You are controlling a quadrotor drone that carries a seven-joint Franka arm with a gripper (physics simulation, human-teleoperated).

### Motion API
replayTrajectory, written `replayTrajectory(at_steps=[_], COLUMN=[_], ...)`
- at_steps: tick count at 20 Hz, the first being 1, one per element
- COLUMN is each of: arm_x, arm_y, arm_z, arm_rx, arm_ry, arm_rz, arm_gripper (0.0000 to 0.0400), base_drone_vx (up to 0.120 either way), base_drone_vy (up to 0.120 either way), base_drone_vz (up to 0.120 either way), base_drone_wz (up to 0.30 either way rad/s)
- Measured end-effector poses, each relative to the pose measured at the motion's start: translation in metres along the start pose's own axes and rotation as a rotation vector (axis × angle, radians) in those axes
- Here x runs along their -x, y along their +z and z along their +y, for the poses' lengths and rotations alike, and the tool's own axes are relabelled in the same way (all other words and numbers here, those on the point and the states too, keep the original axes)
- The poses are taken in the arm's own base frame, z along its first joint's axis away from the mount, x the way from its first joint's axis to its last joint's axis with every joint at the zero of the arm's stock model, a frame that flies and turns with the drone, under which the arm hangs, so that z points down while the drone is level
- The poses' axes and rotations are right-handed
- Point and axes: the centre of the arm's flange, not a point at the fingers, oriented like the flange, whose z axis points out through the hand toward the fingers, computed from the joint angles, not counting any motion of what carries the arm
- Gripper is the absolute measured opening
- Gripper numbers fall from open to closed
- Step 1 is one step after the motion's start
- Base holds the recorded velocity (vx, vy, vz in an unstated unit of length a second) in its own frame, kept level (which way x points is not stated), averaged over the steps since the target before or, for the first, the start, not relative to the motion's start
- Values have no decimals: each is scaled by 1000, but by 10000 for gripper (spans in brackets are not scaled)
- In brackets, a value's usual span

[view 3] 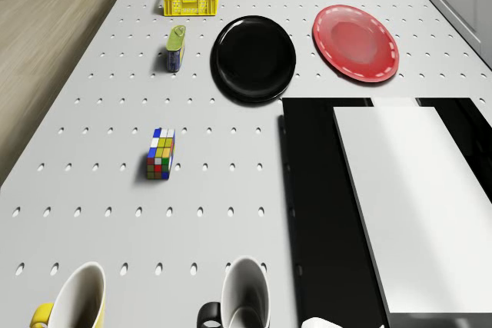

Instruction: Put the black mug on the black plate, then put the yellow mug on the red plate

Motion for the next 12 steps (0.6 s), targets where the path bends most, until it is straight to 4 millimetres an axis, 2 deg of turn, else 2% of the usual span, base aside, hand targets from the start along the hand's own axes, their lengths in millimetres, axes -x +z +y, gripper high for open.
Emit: replayTrajectory(at_steps=[3, 5, 8, 11, 12], arm_x=[34, 50, 63, 69, 70], arm_y=[13, 30, 55, 72, 77], arm_z=[-34, -49, -62, -66, -67], arm_rx=[359, 560, 780, 916, 948], arm_ry=[-11, -18, -26, -32, -34], arm_rz=[356, 556, 777, 916, 949], arm_gripper=[400, 400, 400, 400, 400], base_drone_vx=[120, 40, 0, 0, 80], base_drone_vy=[0, 0, 0, 0, 0], base_drone_vz=[-120, -120, -120, -120, -120], base_drone_wz=[0, 0, 0, 0, 0])
